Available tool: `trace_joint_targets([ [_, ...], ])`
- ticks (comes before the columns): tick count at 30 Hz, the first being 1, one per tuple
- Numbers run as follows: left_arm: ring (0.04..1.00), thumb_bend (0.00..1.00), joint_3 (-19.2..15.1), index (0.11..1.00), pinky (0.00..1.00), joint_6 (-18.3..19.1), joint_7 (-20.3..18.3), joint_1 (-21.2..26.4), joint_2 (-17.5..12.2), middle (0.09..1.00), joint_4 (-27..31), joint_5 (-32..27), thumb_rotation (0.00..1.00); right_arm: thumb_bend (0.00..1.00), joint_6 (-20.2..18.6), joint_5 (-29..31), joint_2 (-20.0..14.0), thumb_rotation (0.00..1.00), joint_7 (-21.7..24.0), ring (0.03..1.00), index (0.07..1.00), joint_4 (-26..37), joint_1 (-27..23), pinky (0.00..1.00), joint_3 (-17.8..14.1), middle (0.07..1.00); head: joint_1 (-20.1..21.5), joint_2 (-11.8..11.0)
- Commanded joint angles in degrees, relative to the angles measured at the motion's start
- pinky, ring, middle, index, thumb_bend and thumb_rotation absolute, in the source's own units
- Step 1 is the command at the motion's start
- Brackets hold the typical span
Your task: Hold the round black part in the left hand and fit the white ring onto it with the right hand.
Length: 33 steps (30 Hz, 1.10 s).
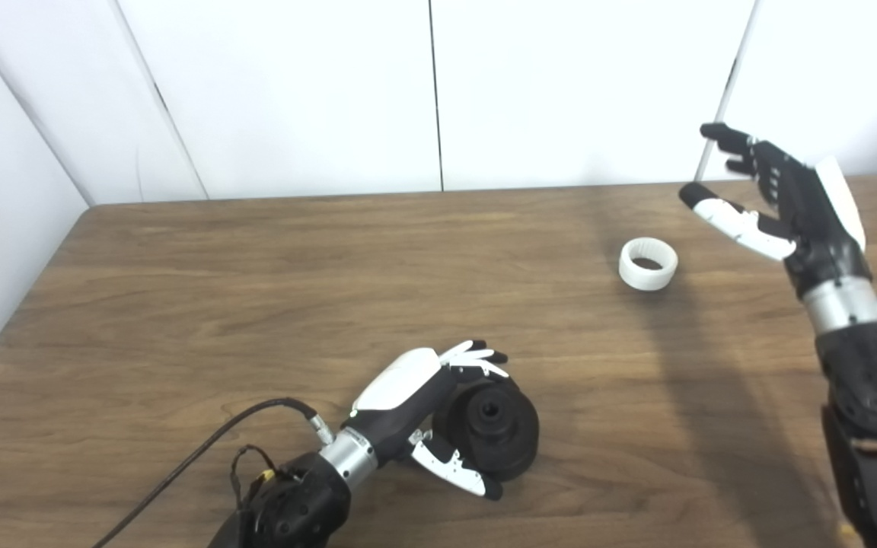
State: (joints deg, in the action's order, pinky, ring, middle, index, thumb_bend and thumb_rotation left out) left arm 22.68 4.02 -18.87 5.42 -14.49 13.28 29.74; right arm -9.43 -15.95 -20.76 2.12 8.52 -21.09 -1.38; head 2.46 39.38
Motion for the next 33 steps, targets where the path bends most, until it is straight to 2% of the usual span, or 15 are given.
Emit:
trace_joint_targets([
  [1,0.981,0.85,-0.1,0.602,0.92,-0.8,0.3,0.8,-0.4,0.906,-0.5,0.9,0.19,0.85,3.3,-3.7,-2.7,0.43,-0.4,0.906,0.755,-2.2,-4.1,0.9,1.1,0.868,0.1,-0.1],
  [5,0.978,0.85,-0.1,0.602,0.9,-1.3,0.6,0.8,-0.3,0.907,-1.0,1.0,0.19,0.92,4.4,-6.4,-4.4,0.41,0.1,0.953,0.731,-6.2,-5.6,0.94,3.1,0.887,0.4,-0.4],
  [11,0.976,0.86,-0.3,0.598,0.9,-2.4,1.3,0.4,-0.2,0.905,-1.7,0.7,0.19,1.0,0.0,-11.3,-6.2,0.36,3.2,0.98,0.715,-6.7,-6.0,0.96,6.3,0.911,0.7,-0.7],
  [19,0.976,0.85,-0.5,0.599,0.9,-3.0,1.8,0.3,-0.2,0.905,-2.2,0.7,0.2,1.0,-0.9,-15.2,-6.9,0.32,5.3,0.997,0.697,-7.9,-6.6,1.0,8.4,0.914,0.9,-1.2],
  [27,0.972,0.86,-0.6,0.598,0.91,-3.2,2.1,0.5,0.1,0.902,-2.5,0.5,0.19,1.0,-1.2,-16.4,-7.4,0.33,7.7,1.0,0.71,-11.2,-8.2,1.0,10.2,0.92,1.0,-1.6],
  [33,0.975,0.86,-0.6,0.595,0.9,-3.4,2.3,0.3,0.4,0.904,-2.8,0.3,0.18,1.0,-0.6,-16.8,-7.0,0.34,7.8,1.0,0.723,-14.7,-9.4,1.0,10.8,0.919,0.9,-1.8],
])
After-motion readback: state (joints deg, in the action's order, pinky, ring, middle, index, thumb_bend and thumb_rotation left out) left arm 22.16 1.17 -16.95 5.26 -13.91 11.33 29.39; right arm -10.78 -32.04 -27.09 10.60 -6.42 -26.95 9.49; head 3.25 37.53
